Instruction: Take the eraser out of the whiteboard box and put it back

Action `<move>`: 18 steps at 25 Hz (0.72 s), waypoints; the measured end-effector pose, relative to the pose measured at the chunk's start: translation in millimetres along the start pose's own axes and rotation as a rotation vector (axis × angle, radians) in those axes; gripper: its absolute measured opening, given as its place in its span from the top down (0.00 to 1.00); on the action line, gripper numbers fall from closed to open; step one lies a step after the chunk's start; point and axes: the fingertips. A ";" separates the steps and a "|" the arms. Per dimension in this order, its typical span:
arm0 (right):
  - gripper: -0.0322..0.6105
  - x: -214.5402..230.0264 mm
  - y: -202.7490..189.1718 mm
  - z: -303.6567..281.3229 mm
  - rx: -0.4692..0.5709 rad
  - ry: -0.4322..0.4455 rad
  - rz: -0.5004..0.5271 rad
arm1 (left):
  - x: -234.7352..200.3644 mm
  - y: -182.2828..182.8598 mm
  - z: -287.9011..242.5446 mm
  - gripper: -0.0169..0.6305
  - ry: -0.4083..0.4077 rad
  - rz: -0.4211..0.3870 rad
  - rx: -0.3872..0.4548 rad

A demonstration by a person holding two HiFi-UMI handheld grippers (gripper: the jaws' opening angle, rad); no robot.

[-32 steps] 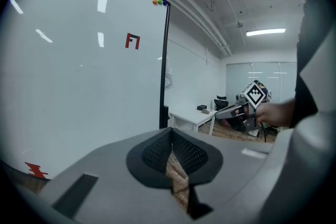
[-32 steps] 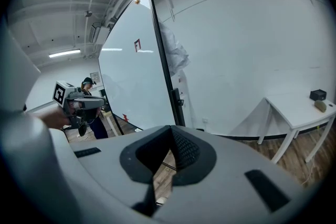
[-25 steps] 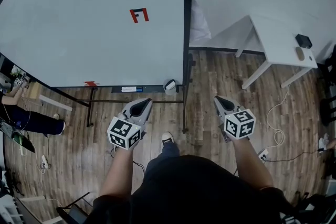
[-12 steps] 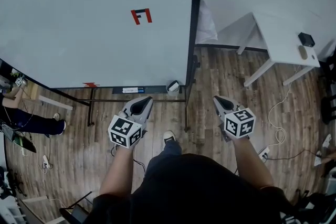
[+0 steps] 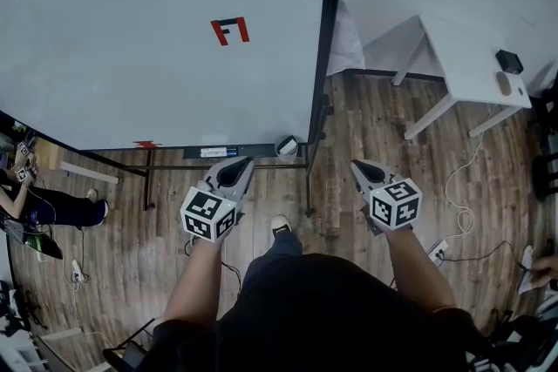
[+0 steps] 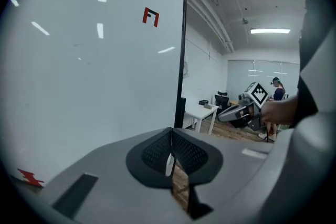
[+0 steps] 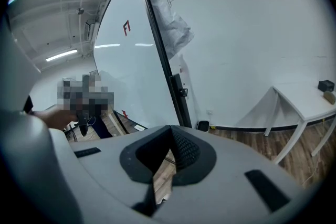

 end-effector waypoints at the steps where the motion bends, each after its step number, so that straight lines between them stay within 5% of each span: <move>1: 0.96 0.2 -1.4 -2.7 -0.006 0.000 0.003 | -2.0 -1.0 -3.1 0.95 0.001 0.000 -0.001; 18: 0.96 7.0 -17.8 -45.8 -0.069 -0.010 -0.015 | -19.4 -40.3 -53.7 0.93 -0.060 0.031 -0.064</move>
Point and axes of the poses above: the fingertips, and each gripper's own axes: z backward along the fingers, x to its right, y out of its top, and after that the axes turned 12 degrees about -z, right-handed
